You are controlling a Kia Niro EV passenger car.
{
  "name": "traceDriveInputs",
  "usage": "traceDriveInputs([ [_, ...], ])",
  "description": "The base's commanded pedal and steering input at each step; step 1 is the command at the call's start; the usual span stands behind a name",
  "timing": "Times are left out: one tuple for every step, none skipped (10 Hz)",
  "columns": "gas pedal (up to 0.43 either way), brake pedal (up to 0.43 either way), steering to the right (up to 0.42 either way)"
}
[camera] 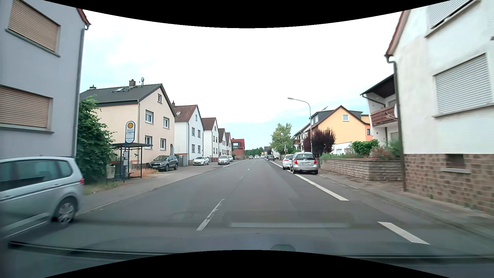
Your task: Follow the waypoints while adhering to traffic rules and regulations
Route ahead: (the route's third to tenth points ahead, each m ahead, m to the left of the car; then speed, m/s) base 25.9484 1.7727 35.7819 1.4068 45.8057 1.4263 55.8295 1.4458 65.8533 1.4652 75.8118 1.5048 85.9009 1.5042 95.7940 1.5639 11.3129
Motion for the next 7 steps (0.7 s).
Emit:
traceDriveInputs([
  [0.150, 0.000, -0.004],
  [0.138, 0.000, -0.004],
  [0.138, 0.000, -0.004],
  [0.138, 0.000, -0.004],
  [0.138, 0.000, -0.004],
  [0.130, 0.000, -0.004],
  [0.130, 0.000, -0.004],
])
